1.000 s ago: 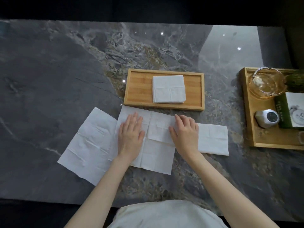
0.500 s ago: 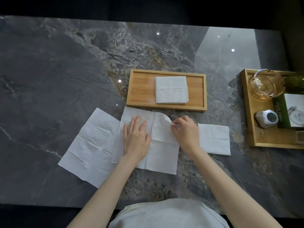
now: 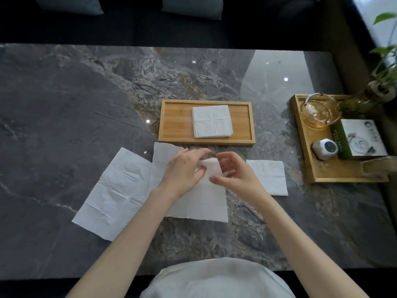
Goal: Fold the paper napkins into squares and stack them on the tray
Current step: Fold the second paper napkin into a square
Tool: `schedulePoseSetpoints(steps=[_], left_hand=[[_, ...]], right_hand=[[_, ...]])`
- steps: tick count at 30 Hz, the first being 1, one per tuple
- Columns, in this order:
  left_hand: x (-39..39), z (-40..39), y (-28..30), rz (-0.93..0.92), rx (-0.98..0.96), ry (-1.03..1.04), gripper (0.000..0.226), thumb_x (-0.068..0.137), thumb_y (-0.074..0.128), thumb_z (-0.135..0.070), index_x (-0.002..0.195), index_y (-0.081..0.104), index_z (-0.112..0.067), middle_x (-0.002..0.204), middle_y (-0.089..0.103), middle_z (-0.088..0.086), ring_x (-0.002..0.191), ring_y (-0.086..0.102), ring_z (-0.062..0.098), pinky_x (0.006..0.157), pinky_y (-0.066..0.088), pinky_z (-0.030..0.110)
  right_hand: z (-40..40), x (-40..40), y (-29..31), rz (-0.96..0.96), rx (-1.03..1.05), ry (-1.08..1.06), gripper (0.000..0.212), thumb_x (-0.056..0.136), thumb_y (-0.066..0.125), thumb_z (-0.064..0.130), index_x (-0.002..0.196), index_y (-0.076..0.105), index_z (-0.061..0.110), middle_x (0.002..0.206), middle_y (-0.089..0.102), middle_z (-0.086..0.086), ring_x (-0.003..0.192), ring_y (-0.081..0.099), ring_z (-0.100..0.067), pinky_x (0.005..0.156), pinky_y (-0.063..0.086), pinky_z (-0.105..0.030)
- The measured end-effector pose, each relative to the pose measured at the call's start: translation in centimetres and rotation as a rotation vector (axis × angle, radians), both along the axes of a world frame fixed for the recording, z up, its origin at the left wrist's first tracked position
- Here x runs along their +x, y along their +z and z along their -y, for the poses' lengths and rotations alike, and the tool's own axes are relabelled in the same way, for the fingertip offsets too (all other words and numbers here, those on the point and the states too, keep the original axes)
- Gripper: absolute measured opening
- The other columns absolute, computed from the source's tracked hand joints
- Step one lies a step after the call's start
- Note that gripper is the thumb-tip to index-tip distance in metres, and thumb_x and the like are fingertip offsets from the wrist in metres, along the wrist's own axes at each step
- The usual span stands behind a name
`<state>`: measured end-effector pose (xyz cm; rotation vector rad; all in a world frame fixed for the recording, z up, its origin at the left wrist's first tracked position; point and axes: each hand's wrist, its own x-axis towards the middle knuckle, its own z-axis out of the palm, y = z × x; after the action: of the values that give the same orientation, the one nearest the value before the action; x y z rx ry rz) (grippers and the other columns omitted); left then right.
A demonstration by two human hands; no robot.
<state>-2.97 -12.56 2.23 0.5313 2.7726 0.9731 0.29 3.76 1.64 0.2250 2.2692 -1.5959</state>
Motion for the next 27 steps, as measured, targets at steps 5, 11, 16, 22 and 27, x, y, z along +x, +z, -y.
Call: schedulePoseSetpoints(steps=[5,11,16,22,27], left_hand=[[0.6,0.7,2.2,-0.040,0.155,0.131,0.039,0.081,0.063,-0.006,0.119,0.057,-0.012,0.116,0.065,0.006,0.104,0.059,0.020,0.093,0.047,0.032],[1.8,2.1,5.0,0.032,0.354,0.245,0.033,0.077,0.067,-0.004,0.108,0.064,-0.015,0.098,0.067,-0.003,0.086,0.058,0.003,0.075,0.040,0.002],[3.5,3.6,7.5,0.324,0.732,0.271,0.029,0.073,0.070,-0.006,0.095,0.065,-0.024,0.079,0.067,-0.012,0.075,0.060,0.002,0.065,0.051,0.015],[4.4,4.7,8.9,0.431,0.841,0.240,0.028,0.064,0.067,-0.011,0.093,0.064,-0.013,0.073,0.070,-0.012,0.070,0.063,0.004,0.058,0.050,0.015],[2.9,4.9,6.1,0.438,0.813,0.305,0.022,0.071,0.068,-0.006,0.092,0.067,-0.014,0.074,0.073,-0.012,0.071,0.067,0.006,0.060,0.052,0.017]], right_hand=[[-1.7,2.5,-1.2,0.152,0.083,0.091,0.051,0.069,0.080,0.025,0.112,0.053,0.027,0.101,0.064,0.006,0.095,0.058,-0.006,0.077,0.044,-0.019],[-3.0,3.9,0.5,0.042,-0.022,-0.057,0.026,0.080,0.070,0.013,0.057,0.065,0.023,0.053,0.055,0.012,0.051,0.047,-0.004,0.053,0.036,-0.017],[-4.3,4.0,4.9,0.009,-0.206,-0.037,0.011,0.069,0.068,0.022,0.070,0.067,0.012,0.067,0.065,-0.003,0.065,0.055,-0.020,0.060,0.042,-0.030],[-5.3,3.5,8.8,-0.099,-0.230,0.003,0.007,0.072,0.071,0.012,0.068,0.070,0.017,0.062,0.067,0.010,0.062,0.059,-0.005,0.061,0.045,-0.012],[-5.6,2.0,7.3,-0.050,-0.213,-0.029,0.007,0.073,0.070,0.017,0.079,0.071,0.014,0.069,0.072,0.008,0.069,0.066,-0.007,0.064,0.051,-0.015]])
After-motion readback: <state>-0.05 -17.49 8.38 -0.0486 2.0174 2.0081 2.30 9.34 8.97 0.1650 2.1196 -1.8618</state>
